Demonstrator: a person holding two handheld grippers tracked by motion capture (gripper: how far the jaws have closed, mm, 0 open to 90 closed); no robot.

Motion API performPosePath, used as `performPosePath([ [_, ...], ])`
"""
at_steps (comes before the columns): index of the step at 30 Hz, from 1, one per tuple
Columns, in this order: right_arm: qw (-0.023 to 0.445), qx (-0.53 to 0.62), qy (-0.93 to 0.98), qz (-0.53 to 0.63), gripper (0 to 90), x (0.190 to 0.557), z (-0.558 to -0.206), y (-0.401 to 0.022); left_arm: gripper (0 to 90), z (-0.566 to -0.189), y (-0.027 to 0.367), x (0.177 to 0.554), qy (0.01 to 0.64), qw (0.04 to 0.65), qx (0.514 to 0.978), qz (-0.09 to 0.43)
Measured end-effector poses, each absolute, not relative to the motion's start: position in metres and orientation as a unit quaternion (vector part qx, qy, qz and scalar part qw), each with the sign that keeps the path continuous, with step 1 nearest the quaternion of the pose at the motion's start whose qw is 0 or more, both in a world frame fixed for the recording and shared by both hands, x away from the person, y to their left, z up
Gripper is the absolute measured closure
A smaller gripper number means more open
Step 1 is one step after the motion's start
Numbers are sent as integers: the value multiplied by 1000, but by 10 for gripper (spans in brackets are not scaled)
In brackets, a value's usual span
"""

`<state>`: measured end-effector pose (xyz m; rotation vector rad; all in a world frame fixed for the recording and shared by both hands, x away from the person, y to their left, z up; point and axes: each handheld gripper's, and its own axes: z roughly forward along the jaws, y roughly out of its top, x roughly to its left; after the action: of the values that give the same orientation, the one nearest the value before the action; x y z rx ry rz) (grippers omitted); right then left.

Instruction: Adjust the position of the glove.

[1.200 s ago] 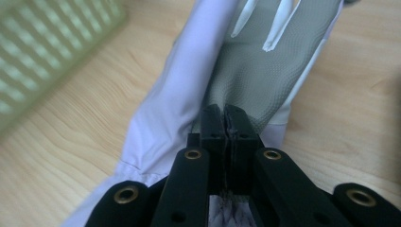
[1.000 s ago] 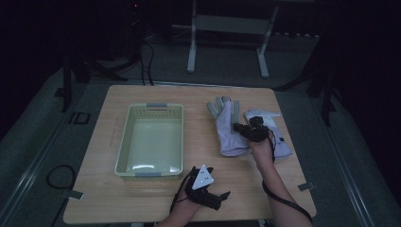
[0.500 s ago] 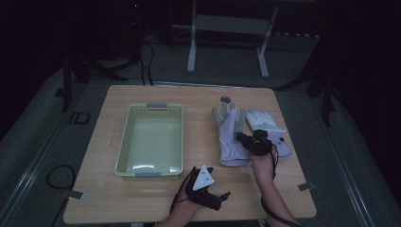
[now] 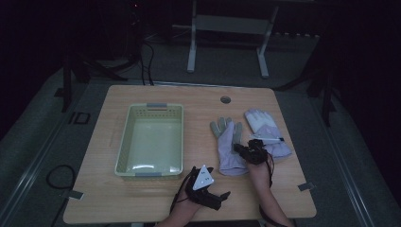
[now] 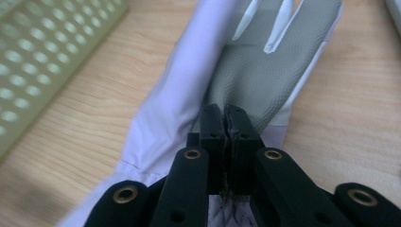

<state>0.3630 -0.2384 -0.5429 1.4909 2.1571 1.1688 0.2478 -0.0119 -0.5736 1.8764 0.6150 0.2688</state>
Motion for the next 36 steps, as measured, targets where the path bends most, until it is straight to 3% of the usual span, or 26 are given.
performPosePath([
  [9, 142, 512, 750, 393, 838, 363, -551, -238, 1, -574, -12, 248, 259, 543, 790, 113],
  [12, 136, 507, 754, 395, 738, 363, -546, -240, 1, -574, -12, 248, 260, 544, 790, 112],
  [17, 121, 490, 754, 420, 649, 360, -535, -251, 1, -574, -11, 249, 261, 545, 789, 109],
  [22, 159, 450, 768, 427, 571, 358, -515, -265, 1, -574, -11, 249, 262, 544, 790, 109],
  [26, 203, 423, 772, 429, 559, 361, -497, -285, 0, -574, -11, 249, 263, 545, 789, 109],
  [36, 236, 459, 746, 422, 534, 392, -478, -358, 1, -574, -11, 249, 265, 545, 788, 108],
])
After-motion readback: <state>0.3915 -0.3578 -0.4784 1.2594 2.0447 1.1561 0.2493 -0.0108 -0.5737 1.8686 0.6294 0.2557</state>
